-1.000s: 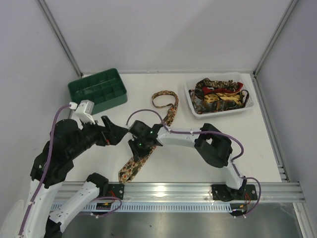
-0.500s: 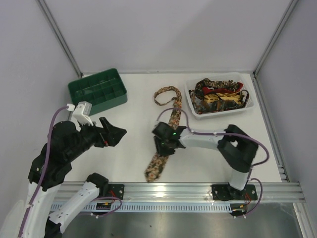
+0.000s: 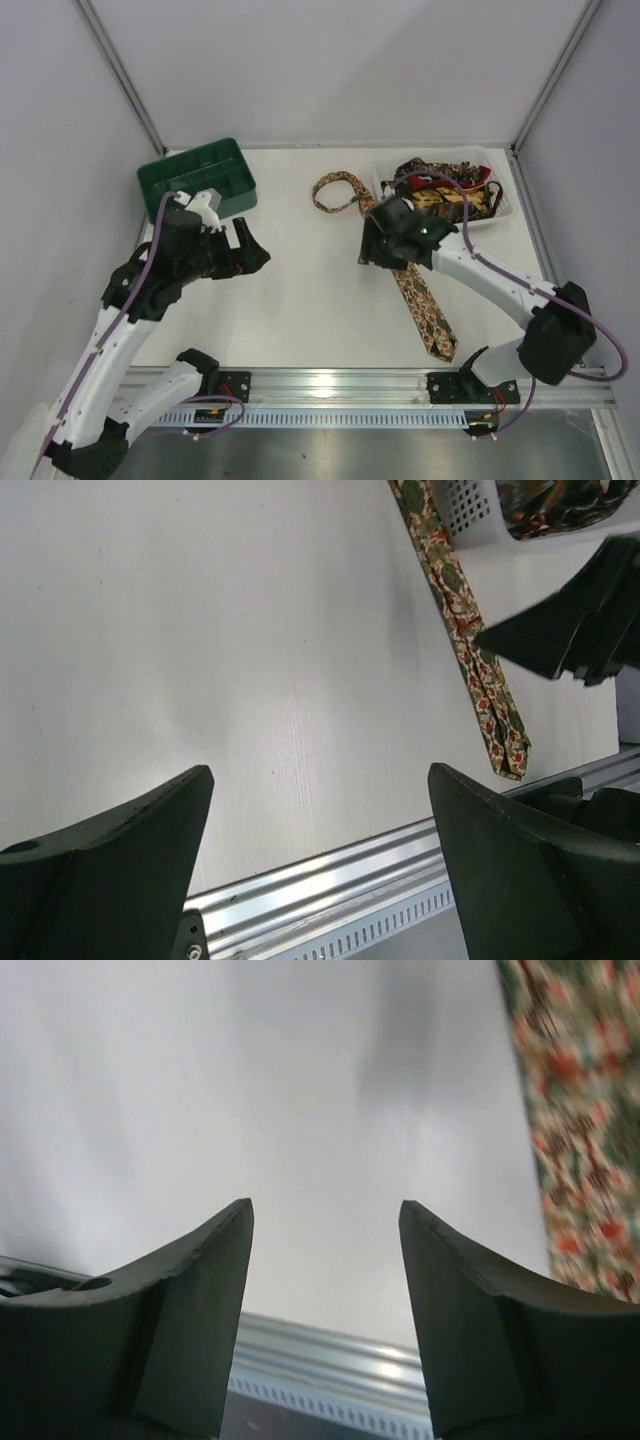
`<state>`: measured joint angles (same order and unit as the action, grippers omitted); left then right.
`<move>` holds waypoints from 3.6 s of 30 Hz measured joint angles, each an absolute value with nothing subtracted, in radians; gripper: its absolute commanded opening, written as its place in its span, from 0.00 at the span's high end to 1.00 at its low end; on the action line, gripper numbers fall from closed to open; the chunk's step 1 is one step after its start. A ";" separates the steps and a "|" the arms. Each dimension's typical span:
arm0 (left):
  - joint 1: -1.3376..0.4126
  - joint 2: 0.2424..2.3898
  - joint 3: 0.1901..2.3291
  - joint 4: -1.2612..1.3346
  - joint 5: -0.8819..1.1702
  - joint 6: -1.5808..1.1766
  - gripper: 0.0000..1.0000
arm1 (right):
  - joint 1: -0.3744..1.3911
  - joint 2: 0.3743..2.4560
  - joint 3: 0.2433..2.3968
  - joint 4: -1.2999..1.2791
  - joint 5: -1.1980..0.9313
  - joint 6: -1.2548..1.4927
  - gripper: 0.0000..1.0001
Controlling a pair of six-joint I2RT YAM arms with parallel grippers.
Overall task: Roll the ties
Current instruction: Flatten the tie
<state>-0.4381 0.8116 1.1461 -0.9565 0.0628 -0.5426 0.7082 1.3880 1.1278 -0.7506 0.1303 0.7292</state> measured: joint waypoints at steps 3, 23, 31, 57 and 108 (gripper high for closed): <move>-0.438 0.881 1.146 -0.947 0.065 -0.557 0.08 | 0.680 1.541 1.283 -0.646 0.086 0.692 0.26; -0.443 0.542 1.114 -1.093 0.015 -0.595 0.12 | 0.602 2.532 2.325 -0.518 0.029 0.215 0.19; -0.443 0.535 1.121 -1.177 -0.041 -0.586 0.12 | 0.629 2.545 2.311 -0.519 -0.021 0.175 0.36; -0.443 0.574 1.271 -1.228 -0.176 -0.518 0.11 | 0.992 2.184 1.826 -0.653 -0.262 0.295 0.98; -0.818 1.005 1.122 -1.106 0.014 -0.645 0.20 | 0.308 1.299 0.638 -0.752 0.112 1.089 0.91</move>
<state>-0.8181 1.0054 1.1221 -1.1065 0.0143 -0.6449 0.3084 1.2987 0.6384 -0.7521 0.1120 1.0893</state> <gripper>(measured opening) 0.792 0.096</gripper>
